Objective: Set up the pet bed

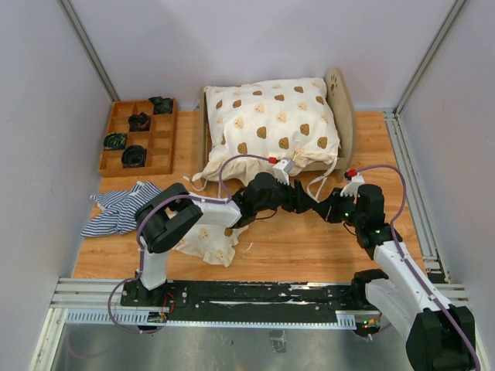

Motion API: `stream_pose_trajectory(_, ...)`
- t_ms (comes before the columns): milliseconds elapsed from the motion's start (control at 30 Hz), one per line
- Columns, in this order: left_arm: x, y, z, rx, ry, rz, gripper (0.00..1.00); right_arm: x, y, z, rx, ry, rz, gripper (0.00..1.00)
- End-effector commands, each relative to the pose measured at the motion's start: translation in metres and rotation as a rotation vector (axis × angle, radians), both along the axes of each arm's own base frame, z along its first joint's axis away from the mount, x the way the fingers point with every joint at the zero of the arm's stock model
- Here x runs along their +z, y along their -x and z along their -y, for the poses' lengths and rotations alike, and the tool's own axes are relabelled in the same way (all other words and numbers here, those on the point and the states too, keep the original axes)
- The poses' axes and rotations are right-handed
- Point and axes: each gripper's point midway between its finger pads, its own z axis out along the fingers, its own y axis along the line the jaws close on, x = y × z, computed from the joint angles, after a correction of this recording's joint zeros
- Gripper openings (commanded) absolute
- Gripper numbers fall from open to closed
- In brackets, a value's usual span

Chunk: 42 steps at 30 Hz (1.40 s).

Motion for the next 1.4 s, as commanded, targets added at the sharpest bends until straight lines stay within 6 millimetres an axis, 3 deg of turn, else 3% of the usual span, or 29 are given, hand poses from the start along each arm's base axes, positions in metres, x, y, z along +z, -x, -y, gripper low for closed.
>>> stream_pose_trajectory(0,0.012,0.005,0.020,-0.065,0.072,-0.016,0.60,0.000,0.010,-0.013,0.101,-0.007,0.021,0.00)
stream_pose_trajectory(333,0.003,0.014,0.028,-0.104,0.092,-0.065,0.60,-0.008,0.012,-0.012,0.109,0.009,0.004,0.00)
stream_pose_trajectory(733,0.027,0.031,0.019,-0.158,0.279,-0.150,0.59,0.004,0.036,-0.016,0.161,-0.016,0.055,0.00)
stream_pose_trajectory(967,0.016,0.027,0.024,-0.148,0.304,-0.221,0.59,0.003,0.039,-0.013,0.145,-0.010,0.050,0.00)
stream_pose_trajectory(1167,0.017,0.015,0.013,-0.096,0.387,-0.279,0.57,-0.011,0.046,-0.005,0.123,0.035,-0.022,0.00)
stream_pose_trajectory(1367,0.014,0.011,0.009,-0.063,0.390,-0.290,0.56,-0.013,0.047,-0.001,0.098,0.047,-0.035,0.00)
